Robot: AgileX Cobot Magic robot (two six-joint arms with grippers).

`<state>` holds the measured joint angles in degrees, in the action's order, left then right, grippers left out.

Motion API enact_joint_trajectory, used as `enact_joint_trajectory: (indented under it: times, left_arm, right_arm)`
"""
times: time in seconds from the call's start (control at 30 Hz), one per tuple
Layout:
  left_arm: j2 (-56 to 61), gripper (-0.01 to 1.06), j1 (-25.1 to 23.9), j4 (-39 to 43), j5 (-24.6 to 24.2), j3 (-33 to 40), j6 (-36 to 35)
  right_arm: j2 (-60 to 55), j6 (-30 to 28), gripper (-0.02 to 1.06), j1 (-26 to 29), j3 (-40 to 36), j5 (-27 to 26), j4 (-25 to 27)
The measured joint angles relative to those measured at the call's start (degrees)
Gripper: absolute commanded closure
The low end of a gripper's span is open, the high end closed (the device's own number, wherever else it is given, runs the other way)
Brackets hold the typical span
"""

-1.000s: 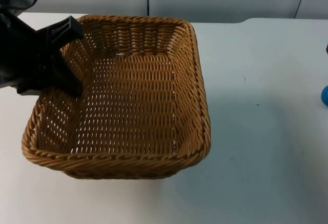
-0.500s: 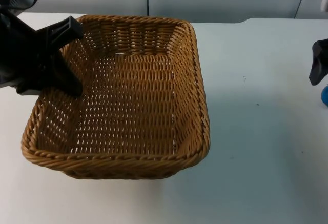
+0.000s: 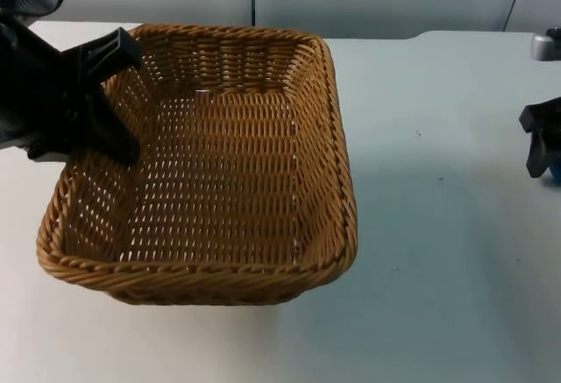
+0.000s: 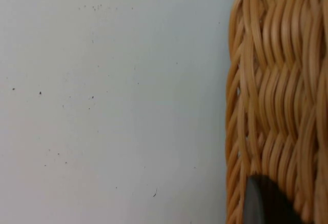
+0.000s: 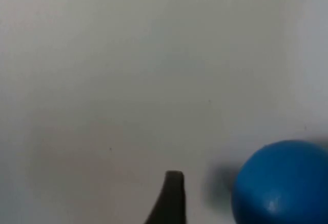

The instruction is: Pick up the basket with the left hand and place the ball into the basket with the right hand.

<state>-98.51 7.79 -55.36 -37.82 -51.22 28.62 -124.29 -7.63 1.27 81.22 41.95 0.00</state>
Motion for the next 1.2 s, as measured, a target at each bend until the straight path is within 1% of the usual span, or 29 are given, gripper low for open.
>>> enact_joint_trajectory:
  times: [0.1, 0.13, 0.17, 0.27, 0.3, 0.33, 0.47, 0.53, 0.7, 0.83, 0.93, 1.1, 1.13, 1.2]
  left_arm:
    - [0.00, 0.93, 0.00, 0.00, 0.00, 0.00, 0.34]
    - [0.00, 0.93, 0.00, 0.00, 0.00, 0.00, 0.46]
    - [0.00, 0.93, 0.00, 0.00, 0.00, 0.00, 0.54]
    - [0.00, 0.93, 0.00, 0.10, 0.12, 0.00, 0.71]
    - [0.00, 0.93, 0.00, 0.05, 0.12, 0.00, 0.81]
    - [0.00, 0.93, 0.00, 0.05, 0.12, 0.00, 0.80]
    - [0.00, 0.93, 0.00, 0.05, 0.12, 0.00, 0.80]
    - [0.00, 0.93, 0.00, 0.05, 0.12, 0.00, 0.80]
    - [0.00, 0.93, 0.00, 0.05, 0.12, 0.00, 0.93]
    - [0.00, 0.93, 0.00, 0.05, 0.12, 0.00, 0.93]
    - [0.00, 0.93, 0.00, 0.05, 0.12, 0.00, 0.93]
    - [0.00, 0.93, 0.00, 0.14, 0.24, 0.00, 0.93]
    - [0.00, 0.93, 0.00, 0.14, 0.24, 0.00, 0.93]
    - [0.00, 0.93, 0.00, 0.14, 0.24, 0.00, 0.93]
  right_arm:
    - [-0.20, 0.34, 0.47, 0.00, 0.00, -0.48, 0.00]
    - [-0.20, 0.72, 0.47, 0.00, 0.00, -0.79, 0.00]
    - [-0.34, 0.87, 0.50, 0.00, 0.00, -1.10, 0.00]
    - [-0.56, 1.25, 0.61, 0.00, 0.00, -1.45, 0.00]
    - [-0.56, 1.38, 0.61, 0.00, 0.00, -1.53, 0.00]
    - [-0.56, 1.38, 0.71, 0.00, 0.00, -1.69, 0.00]
    - [-0.56, 1.38, 1.03, 0.00, 0.00, -1.73, 0.00]
    - [-0.56, 1.38, 1.05, 0.00, 0.00, -1.82, 0.00]
    - [-0.45, 1.38, 1.05, 0.00, 0.00, -1.70, 0.00]
    - [1.36, 1.38, 1.05, 0.00, 0.00, -0.54, 0.00]
    - [4.37, 1.38, 1.05, 0.00, 0.00, 0.25, 0.00]
    - [15.69, 1.38, 1.05, 0.00, 0.04, 1.86, 0.00]
    - [15.69, 1.38, 1.05, 0.00, 0.04, 1.86, 0.00]
    - [20.25, 1.38, 1.05, 0.00, 0.04, 2.83, 0.00]
